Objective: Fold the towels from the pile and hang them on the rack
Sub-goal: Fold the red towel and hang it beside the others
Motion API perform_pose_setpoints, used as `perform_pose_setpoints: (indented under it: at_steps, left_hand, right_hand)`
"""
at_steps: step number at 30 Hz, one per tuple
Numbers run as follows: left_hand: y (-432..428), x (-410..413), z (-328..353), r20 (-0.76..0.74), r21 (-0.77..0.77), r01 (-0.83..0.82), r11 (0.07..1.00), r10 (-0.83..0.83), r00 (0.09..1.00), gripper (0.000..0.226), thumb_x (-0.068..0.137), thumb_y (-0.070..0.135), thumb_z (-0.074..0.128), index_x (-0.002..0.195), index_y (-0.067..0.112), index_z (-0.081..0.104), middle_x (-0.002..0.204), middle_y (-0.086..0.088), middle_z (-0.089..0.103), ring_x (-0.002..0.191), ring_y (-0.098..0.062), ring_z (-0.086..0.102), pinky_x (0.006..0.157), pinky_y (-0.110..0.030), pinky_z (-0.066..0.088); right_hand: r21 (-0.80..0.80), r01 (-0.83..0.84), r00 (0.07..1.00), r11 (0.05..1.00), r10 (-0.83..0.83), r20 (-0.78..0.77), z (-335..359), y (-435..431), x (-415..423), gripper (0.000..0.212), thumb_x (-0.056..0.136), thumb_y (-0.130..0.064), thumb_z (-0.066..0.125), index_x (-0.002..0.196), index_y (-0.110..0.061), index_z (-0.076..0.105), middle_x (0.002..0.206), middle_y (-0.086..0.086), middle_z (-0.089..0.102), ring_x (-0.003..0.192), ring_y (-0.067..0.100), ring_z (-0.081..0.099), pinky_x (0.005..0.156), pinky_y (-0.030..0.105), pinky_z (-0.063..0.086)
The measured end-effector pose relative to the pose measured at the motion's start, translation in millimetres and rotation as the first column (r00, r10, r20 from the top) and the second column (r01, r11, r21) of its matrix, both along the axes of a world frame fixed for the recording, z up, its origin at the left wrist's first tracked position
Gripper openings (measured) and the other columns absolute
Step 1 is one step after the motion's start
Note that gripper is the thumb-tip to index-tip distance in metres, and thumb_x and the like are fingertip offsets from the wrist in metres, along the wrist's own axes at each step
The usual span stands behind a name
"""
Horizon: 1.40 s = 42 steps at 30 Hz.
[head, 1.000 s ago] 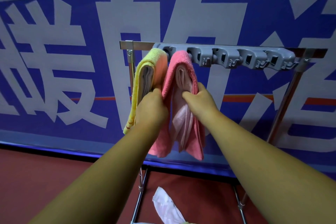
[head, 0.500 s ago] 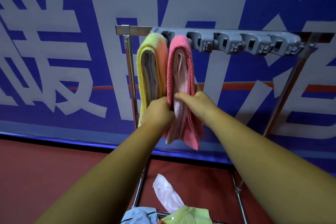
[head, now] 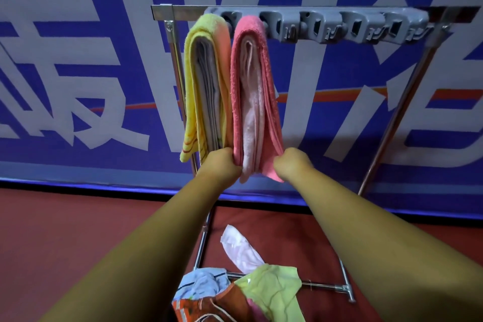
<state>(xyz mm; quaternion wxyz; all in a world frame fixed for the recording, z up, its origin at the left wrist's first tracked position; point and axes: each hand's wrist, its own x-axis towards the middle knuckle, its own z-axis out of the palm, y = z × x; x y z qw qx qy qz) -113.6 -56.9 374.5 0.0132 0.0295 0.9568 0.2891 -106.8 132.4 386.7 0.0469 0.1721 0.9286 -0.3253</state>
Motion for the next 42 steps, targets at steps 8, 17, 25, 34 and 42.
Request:
perform_pose_setpoints:
  at_steps: [8,17,25,34,42]
  left_hand:
    - [-0.8,3.8,-15.5,-0.010,0.001,0.063,0.998,-0.063,0.998,0.015,0.092,0.029,0.066,0.102,0.017,0.068,0.097,-0.008,0.074,0.089,-0.030,0.073,0.083,-0.044,0.063]
    - [-1.3,4.6,-35.5,0.112,-0.032,0.084,0.996,-0.080,0.990,0.031,0.088,0.035,0.062,0.113,0.018,0.068,0.103,-0.008,0.073,0.089,-0.029,0.074,0.083,-0.040,0.062]
    - [1.5,14.0,-111.9,0.269,-0.126,0.088,0.988,-0.052,0.962,0.022,0.090,0.014,0.060,0.104,0.006,0.075,0.095,-0.013,0.080,0.087,-0.031,0.079,0.082,-0.042,0.064]
    - [15.1,34.1,-242.6,0.554,-0.060,0.096,0.994,-0.047,0.831,0.022,0.096,0.010,0.061,0.109,-0.003,0.074,0.103,-0.017,0.080,0.087,-0.032,0.080,0.079,-0.044,0.067]
    - [25.7,75.3,-355.8,0.713,-0.046,0.142,0.989,-0.067,0.698,0.028,0.100,0.012,0.060,0.123,0.004,0.074,0.121,-0.013,0.076,0.114,-0.032,0.073,0.094,-0.038,0.060]
  right_hand:
    - [0.129,0.295,0.953,0.947,-0.283,-0.104,-8.0,9.5,-0.1,0.033,0.108,-0.024,0.051,0.126,-0.006,0.072,0.117,0.016,0.071,0.105,0.042,0.071,0.073,0.041,0.051]
    - [0.186,-0.191,0.952,0.964,0.136,0.274,-50.5,-2.2,0.8,0.022,0.103,-0.029,0.056,0.103,-0.007,0.063,0.102,0.019,0.075,0.058,0.030,0.068,0.054,0.030,0.051]
    - [0.016,-0.246,0.906,0.969,0.224,0.360,-124.6,1.0,12.7,0.035,0.101,-0.015,0.054,0.073,-0.005,0.071,0.086,0.012,0.082,0.064,0.027,0.078,0.057,0.035,0.060]
    - [-0.269,-0.008,0.840,0.963,0.153,0.521,-252.9,6.9,46.7,0.022,0.107,-0.021,0.044,0.091,-0.011,0.057,0.101,0.009,0.079,0.081,0.027,0.073,0.067,0.034,0.054]
    - [-0.302,0.101,0.743,0.948,0.130,0.657,-367.0,7.3,94.7,0.017,0.102,-0.018,0.050,0.099,-0.010,0.064,0.098,0.007,0.080,0.089,0.025,0.080,0.089,0.047,0.064]
